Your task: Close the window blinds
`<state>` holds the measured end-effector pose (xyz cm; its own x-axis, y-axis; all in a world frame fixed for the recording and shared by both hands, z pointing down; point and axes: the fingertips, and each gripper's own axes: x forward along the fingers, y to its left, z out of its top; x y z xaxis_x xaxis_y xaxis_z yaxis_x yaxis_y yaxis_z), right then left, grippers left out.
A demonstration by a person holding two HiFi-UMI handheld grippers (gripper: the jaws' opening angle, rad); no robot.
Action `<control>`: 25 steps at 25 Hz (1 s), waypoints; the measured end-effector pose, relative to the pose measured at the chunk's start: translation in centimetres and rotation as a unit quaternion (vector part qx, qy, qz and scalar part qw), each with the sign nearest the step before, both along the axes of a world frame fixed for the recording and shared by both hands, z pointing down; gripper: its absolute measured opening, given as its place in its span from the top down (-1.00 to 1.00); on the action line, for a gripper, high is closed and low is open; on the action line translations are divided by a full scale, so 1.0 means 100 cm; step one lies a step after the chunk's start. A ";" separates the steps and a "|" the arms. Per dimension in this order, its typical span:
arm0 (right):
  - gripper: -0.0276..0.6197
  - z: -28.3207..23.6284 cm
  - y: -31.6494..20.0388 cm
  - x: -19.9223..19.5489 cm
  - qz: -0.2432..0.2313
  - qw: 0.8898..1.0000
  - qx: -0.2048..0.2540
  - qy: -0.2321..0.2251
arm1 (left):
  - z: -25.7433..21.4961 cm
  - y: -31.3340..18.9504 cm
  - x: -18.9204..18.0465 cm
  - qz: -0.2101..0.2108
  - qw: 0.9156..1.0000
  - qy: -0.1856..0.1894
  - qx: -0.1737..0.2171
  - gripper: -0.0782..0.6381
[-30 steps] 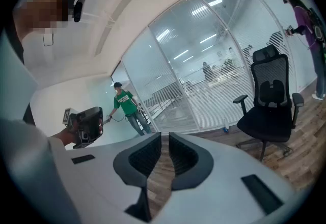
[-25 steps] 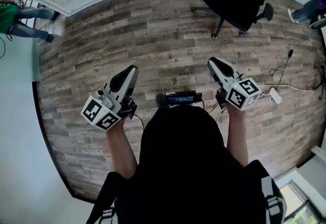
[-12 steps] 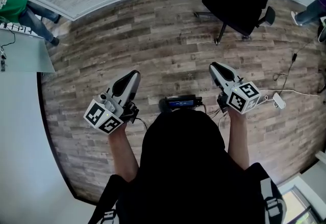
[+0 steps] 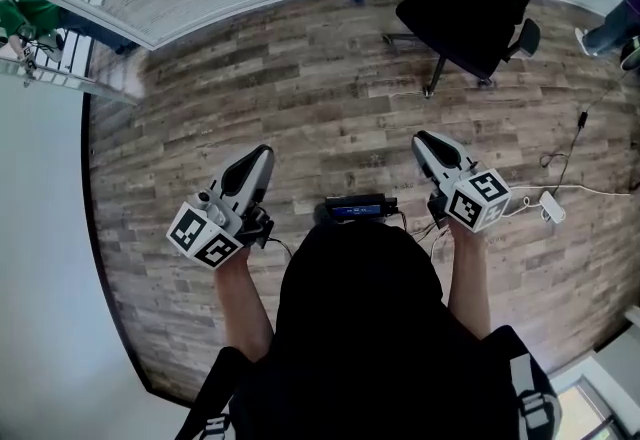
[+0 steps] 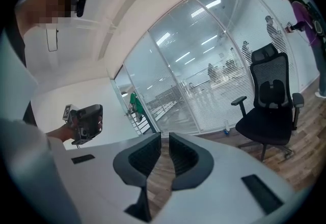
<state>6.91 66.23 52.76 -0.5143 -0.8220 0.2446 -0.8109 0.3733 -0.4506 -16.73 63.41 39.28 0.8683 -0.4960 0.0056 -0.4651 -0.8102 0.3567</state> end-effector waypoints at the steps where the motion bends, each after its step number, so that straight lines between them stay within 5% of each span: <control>1: 0.74 0.000 0.001 0.003 0.001 1.000 0.001 -0.001 | 0.000 0.002 0.002 -0.002 1.000 -0.001 0.000 0.75; 14: 0.74 0.025 0.012 0.010 -0.008 1.000 -0.023 -0.002 | 0.015 0.007 0.004 -0.021 0.999 -0.002 -0.025 0.75; 25: 0.74 0.018 -0.096 -0.022 0.005 0.999 -0.039 0.030 | 0.030 -0.122 -0.038 -0.027 0.996 0.069 -0.048 0.75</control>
